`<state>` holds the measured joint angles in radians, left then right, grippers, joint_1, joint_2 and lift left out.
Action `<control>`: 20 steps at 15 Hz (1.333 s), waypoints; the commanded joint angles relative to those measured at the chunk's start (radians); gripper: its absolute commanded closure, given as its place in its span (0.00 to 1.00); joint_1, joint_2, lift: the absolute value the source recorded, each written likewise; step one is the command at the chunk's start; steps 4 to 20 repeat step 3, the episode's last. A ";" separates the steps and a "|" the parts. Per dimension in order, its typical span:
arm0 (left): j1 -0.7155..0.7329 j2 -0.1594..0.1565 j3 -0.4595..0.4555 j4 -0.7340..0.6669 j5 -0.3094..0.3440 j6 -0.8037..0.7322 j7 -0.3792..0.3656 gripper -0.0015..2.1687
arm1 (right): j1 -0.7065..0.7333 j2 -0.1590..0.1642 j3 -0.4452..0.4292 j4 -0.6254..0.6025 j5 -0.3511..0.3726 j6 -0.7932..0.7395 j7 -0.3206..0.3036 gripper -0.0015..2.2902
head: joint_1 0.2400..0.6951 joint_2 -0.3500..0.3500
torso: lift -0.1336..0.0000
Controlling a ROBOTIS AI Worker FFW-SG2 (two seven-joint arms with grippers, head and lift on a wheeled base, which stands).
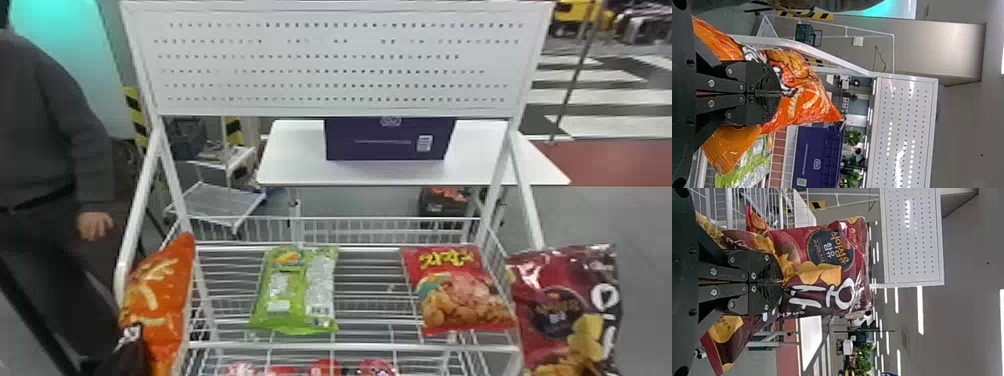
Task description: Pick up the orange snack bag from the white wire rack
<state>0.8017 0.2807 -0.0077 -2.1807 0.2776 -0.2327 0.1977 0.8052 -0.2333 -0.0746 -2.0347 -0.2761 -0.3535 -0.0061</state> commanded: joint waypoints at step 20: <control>0.001 0.000 0.000 -0.001 0.000 0.002 -0.001 0.99 | 0.002 -0.001 -0.001 -0.001 0.000 0.000 0.000 0.92 | 0.57 0.50 | 1.00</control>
